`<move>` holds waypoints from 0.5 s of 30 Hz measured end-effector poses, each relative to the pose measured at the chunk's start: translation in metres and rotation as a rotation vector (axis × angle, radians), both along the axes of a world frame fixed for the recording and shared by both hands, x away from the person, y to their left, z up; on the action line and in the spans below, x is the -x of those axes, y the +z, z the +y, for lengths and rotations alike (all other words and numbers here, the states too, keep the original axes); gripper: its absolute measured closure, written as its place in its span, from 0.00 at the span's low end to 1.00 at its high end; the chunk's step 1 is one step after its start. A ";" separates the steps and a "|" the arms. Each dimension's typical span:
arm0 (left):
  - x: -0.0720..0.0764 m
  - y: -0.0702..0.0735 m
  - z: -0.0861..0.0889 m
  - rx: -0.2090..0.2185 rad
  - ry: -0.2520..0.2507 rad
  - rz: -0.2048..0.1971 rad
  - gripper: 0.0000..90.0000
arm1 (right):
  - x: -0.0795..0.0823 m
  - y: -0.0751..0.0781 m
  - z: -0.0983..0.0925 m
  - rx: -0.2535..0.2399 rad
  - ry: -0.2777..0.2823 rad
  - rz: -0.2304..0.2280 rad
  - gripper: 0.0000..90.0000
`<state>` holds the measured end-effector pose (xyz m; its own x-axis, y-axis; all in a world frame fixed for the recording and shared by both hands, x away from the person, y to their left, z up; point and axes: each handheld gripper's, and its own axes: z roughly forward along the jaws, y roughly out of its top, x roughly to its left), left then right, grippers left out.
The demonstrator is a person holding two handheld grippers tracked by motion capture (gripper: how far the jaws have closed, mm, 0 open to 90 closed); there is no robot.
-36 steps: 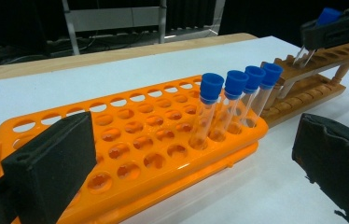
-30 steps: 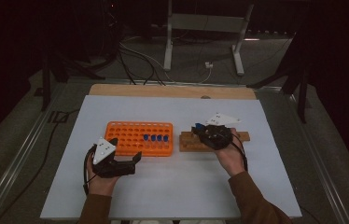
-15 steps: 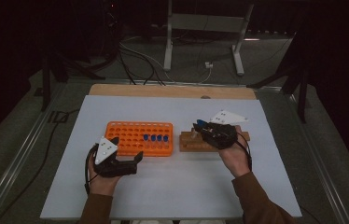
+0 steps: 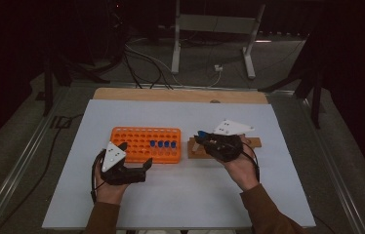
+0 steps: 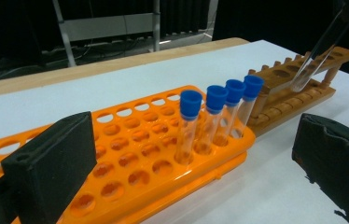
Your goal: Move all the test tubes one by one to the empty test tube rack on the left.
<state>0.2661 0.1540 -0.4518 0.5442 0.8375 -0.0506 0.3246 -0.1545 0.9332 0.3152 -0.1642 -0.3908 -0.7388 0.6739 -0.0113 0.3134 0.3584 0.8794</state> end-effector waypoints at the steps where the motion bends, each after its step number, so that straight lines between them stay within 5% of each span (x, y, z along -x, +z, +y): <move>1: 0.000 0.001 -0.001 -0.001 -0.002 -0.002 0.01 | 0.002 0.000 0.002 0.000 0.006 0.002 0.86; 15: 0.000 0.004 -0.023 -0.006 -0.052 -0.018 0.01 | 0.013 -0.003 0.027 0.006 0.078 0.021 0.86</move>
<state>0.2656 0.1312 -0.4475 0.5880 0.8081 -0.0358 0.2993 -0.1762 0.9377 0.3019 -0.1375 -0.3939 -0.7891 0.6143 0.0007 0.3029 0.3880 0.8705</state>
